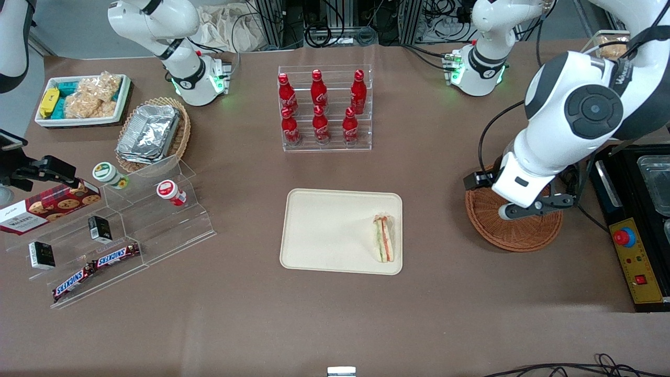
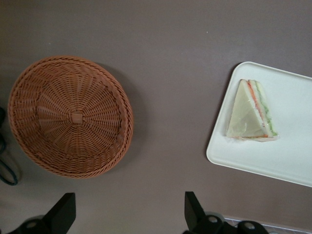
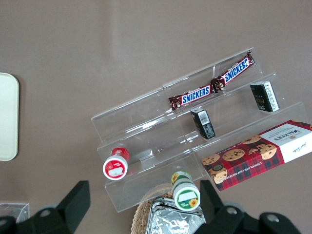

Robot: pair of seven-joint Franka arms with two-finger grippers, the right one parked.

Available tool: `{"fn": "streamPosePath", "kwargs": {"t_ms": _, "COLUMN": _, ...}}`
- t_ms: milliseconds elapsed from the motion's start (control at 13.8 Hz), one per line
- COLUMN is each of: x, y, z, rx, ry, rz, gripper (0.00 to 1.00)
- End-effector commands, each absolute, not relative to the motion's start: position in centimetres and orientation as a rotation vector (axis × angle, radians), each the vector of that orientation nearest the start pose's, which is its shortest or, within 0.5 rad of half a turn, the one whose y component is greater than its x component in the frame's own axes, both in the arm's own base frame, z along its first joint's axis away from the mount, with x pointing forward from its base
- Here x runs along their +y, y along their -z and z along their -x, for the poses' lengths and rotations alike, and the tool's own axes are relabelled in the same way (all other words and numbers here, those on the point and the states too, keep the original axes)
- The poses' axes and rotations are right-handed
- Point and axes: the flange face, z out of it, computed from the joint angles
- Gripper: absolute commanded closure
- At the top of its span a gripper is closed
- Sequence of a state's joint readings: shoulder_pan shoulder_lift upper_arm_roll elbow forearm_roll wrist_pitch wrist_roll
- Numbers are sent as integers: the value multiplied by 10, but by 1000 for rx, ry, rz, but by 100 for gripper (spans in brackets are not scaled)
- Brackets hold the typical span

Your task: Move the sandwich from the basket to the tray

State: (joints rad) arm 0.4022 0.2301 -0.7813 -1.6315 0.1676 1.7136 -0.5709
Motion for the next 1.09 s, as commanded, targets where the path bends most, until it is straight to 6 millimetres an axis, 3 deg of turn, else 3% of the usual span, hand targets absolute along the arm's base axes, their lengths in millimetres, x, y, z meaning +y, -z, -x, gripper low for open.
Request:
{"fn": "streamPosePath", "kwargs": {"t_ms": 0, "x": -161, "y": -524, "z": -567, "rx": -171, "ry": -133, "rz": 3063, "gripper": 0}}
{"fn": "streamPosePath", "kwargs": {"t_ms": 145, "x": -133, "y": -543, "z": -568, "rx": -36, "ry": -142, "rz": 3073, "gripper": 0}}
{"fn": "streamPosePath", "kwargs": {"t_ms": 291, "x": -123, "y": -560, "z": -560, "rx": 49, "ry": -115, "rz": 3061, "gripper": 0}}
{"fn": "streamPosePath", "kwargs": {"t_ms": 364, "x": -122, "y": -562, "z": -559, "rx": 83, "ry": -110, "rz": 3051, "gripper": 0}}
{"fn": "streamPosePath", "kwargs": {"t_ms": 727, "x": -60, "y": -561, "z": -573, "rx": 266, "ry": -158, "rz": 3084, "gripper": 0}}
{"fn": "streamPosePath", "kwargs": {"t_ms": 1018, "x": -45, "y": -562, "z": -595, "rx": 254, "ry": -227, "rz": 3079, "gripper": 0}}
